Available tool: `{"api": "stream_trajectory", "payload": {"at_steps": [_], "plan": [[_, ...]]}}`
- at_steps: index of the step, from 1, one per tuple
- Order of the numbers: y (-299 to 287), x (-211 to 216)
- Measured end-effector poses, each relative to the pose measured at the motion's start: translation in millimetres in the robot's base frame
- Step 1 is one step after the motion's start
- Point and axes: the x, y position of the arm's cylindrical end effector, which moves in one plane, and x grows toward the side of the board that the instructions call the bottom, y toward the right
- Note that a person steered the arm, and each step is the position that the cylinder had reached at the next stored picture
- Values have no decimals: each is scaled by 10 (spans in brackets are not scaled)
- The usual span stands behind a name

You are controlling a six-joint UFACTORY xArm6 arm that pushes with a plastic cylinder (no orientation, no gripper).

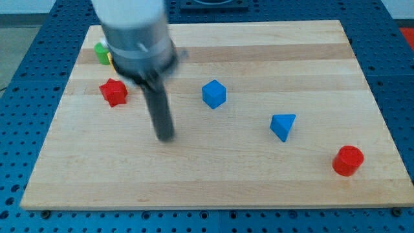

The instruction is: Slide the red circle closely to the blue triangle

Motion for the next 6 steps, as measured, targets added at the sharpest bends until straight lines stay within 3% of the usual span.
{"api": "stream_trajectory", "payload": {"at_steps": [1,3,4,6], "plan": [[1379,673],[2805,541],[3179,454],[1201,56]]}}
